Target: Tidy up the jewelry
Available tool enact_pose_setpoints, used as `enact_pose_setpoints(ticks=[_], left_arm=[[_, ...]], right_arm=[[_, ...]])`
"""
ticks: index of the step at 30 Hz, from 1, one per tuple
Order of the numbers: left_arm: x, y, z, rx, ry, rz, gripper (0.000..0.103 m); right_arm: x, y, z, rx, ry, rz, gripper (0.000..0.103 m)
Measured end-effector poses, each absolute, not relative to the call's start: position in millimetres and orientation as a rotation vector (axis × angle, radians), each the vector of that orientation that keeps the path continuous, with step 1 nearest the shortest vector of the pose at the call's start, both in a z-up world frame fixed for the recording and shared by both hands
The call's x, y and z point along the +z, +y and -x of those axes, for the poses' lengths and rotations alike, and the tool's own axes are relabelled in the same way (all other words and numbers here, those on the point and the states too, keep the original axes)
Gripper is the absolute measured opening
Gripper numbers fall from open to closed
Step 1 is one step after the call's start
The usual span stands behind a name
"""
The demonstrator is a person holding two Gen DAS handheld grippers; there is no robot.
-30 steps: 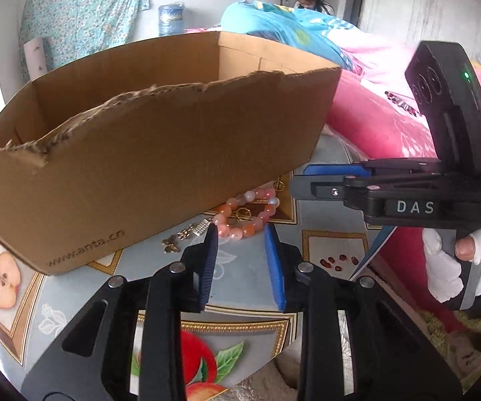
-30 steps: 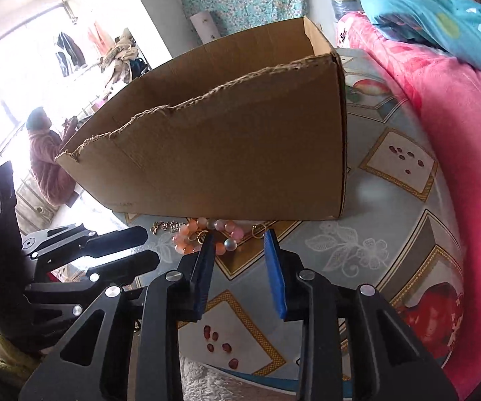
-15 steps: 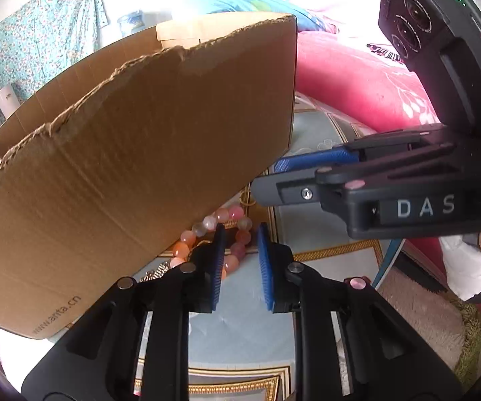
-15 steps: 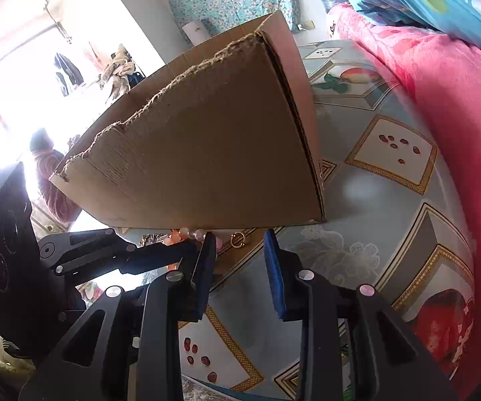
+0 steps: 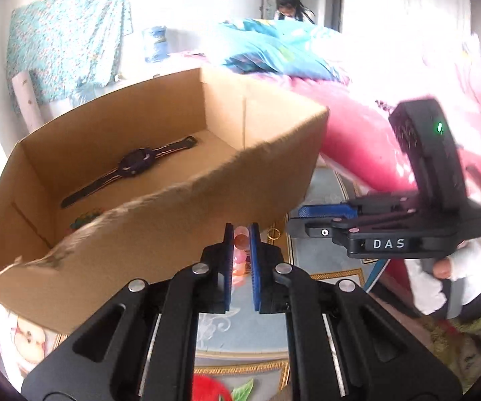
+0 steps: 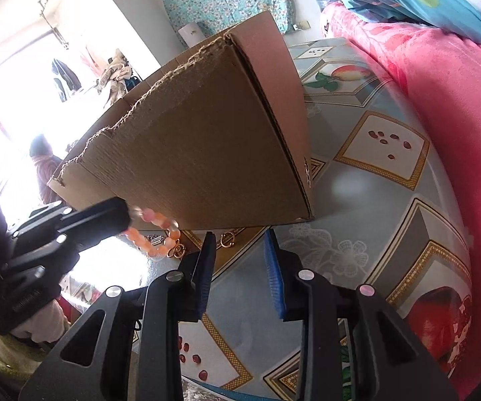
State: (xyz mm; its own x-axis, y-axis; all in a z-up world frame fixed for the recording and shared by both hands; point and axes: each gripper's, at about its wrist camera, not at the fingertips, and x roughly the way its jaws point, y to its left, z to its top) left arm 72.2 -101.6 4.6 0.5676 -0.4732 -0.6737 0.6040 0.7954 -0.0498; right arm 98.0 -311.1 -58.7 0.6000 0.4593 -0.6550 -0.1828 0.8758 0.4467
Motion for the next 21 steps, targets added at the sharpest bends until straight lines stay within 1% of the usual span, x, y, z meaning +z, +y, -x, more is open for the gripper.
enact_pose_setpoints(ticks=[5,8,12,16,21], left_arm=[[16.8,-48.7,-69.4,-0.642,0.797,0.032,0.008],[5.7,-18.2,-64.7,-0.608,0.850,0.142,0.008],[-19.4,2.6,-64.4,-0.491,0.929,0.193,0.009],[-21.6,16.1,-60.9,-0.432,0.892,0.194,0.019],[-10.5,13.8,-65.2,-0.425,0.809,0.157,0.020]], right_arm=[[-50.3,-304.9,-93.2,0.394,0.839,-0.333,0.029],[-45.0,-298.7,-91.5,0.406,0.835,-0.323,0.029],[-37.3,-287.9,-90.7,0.429,0.829,-0.299,0.029],[-26.9,-276.4,-90.6,0.449,0.819,-0.267,0.029],[-15.1,-268.5,-95.1,0.457,0.796,-0.252,0.029]])
